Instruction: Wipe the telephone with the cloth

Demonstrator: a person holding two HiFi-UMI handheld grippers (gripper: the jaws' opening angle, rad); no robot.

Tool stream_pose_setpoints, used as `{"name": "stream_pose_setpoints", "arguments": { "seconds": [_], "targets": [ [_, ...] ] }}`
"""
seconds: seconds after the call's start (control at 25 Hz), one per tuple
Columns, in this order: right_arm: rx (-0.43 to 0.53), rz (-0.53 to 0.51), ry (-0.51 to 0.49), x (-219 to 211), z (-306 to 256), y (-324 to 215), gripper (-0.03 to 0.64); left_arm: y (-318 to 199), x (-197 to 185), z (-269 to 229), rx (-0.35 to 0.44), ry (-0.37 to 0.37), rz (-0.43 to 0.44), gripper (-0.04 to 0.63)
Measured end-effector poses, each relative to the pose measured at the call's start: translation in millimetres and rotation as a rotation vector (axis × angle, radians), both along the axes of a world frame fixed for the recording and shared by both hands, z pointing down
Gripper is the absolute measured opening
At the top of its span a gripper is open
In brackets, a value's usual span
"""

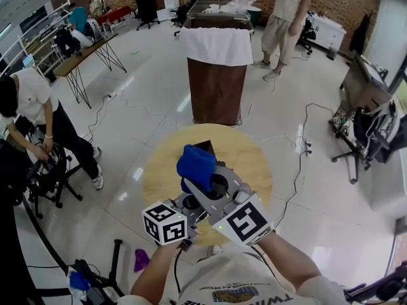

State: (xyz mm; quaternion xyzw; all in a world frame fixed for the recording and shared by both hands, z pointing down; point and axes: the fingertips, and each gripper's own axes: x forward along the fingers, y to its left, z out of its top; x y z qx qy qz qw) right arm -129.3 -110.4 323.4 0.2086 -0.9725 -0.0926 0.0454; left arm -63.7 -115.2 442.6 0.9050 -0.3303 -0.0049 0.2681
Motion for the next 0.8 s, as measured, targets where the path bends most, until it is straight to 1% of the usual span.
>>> {"name": "stream_pose_setpoints", "arguments": {
  "seconds": [0.32, 0.52, 0.8],
  "targets": [
    [0.036, 0.013, -0.043, 0.7, -29.5, -11.4, 0.061, 6.5, 2.6, 0.1, 0.005, -0.011, 0.008, 0.061],
    [0.072, 0.012, -0.043, -0.6, -39.8, -14.9, 0.061, 8.9, 1.9, -1.9, 0.012, -0.003, 0.006, 0.061],
    [0.072, 0.049, -0.084, 8.5, -44.7, -22.9, 0.061, 11.8, -2.1, -0.3, 0.015, 0.013, 0.007, 0.061]
  ]
}}
